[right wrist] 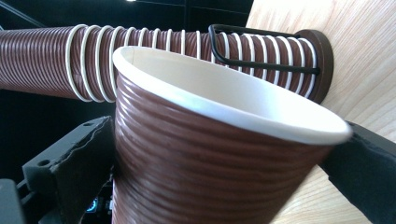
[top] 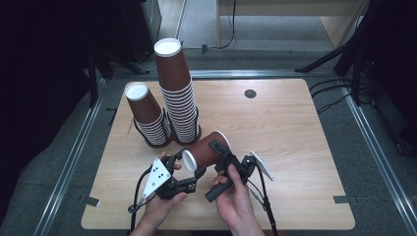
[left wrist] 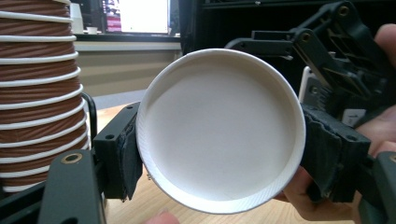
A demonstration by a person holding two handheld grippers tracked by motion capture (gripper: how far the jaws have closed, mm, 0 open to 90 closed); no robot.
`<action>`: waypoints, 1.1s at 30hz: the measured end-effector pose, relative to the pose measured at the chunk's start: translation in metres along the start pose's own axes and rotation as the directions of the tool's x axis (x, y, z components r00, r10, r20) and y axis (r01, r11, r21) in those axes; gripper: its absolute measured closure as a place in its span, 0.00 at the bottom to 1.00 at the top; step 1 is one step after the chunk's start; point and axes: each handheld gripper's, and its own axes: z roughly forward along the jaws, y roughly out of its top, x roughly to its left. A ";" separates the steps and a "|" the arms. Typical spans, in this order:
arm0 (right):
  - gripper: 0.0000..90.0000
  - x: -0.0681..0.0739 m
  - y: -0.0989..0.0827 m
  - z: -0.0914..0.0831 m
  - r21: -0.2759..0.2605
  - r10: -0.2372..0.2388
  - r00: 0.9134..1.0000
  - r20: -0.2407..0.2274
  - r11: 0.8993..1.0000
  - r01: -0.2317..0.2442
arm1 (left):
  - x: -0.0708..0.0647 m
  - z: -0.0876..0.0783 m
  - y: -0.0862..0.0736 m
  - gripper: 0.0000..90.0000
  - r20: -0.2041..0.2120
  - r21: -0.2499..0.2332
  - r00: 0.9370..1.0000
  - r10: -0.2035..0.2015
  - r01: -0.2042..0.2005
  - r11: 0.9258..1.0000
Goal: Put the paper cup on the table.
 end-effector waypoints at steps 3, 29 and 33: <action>0.03 -0.001 0.000 0.003 0.005 0.022 1.000 -0.013 1.000 -0.022 | -0.001 0.000 0.000 0.26 0.000 0.004 1.000 0.008 -0.008 1.000; 0.12 0.000 -0.002 0.004 0.019 -0.036 0.995 -0.091 0.999 0.038 | 0.004 -0.003 0.002 0.20 0.026 0.031 0.999 -0.038 0.037 0.999; 0.12 0.003 0.000 0.001 -0.014 -0.074 0.993 -0.092 0.997 0.073 | 0.008 -0.005 0.005 0.14 0.020 0.049 0.998 -0.057 0.056 0.997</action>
